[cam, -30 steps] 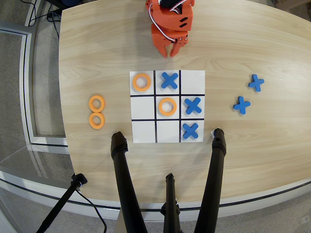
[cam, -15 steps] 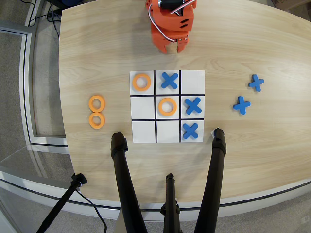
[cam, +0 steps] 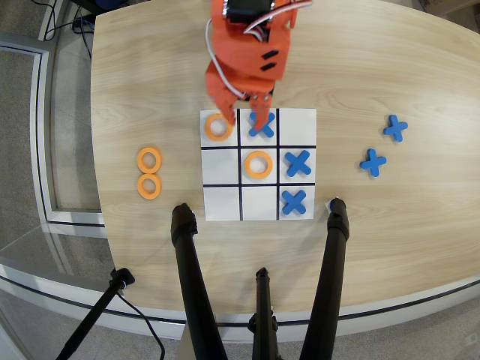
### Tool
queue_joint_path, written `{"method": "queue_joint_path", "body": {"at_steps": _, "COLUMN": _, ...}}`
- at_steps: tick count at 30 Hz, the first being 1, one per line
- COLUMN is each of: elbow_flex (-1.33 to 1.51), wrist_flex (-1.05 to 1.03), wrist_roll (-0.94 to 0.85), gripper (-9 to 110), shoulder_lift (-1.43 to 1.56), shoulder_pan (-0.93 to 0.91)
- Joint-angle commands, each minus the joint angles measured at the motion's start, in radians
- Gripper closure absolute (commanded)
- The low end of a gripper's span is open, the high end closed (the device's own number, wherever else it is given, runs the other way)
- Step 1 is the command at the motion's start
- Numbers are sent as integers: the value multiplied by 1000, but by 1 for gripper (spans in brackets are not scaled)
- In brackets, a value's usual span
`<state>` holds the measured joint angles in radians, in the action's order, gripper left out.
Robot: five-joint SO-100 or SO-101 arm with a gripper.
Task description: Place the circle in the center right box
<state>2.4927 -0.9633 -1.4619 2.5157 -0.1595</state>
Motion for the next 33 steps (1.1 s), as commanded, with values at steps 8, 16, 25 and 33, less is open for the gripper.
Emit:
{"method": "queue_joint_path", "body": {"at_steps": 8, "elbow_flex": -417, "wrist_flex": 129, "wrist_roll": 21, "gripper": 88, "shoulder_lift": -474, "shoulder_pan": -135}}
{"method": "queue_joint_path", "body": {"at_steps": 16, "elbow_flex": -675, "wrist_flex": 132, "wrist_roll": 23, "gripper": 86, "shoulder_lift": -726, "shoulder_pan": -239}}
{"method": "queue_joint_path", "body": {"at_steps": 25, "elbow_flex": -693, "wrist_flex": 244, "wrist_roll": -46, "gripper": 86, "shoulder_lift": -879, "shoulder_pan": -328}}
{"method": "queue_joint_path", "body": {"at_steps": 33, "elbow_flex": -606, "wrist_flex": 383, "wrist_roll": -104, "gripper": 86, "shoulder_lift": -920, "shoulder_pan": -394}}
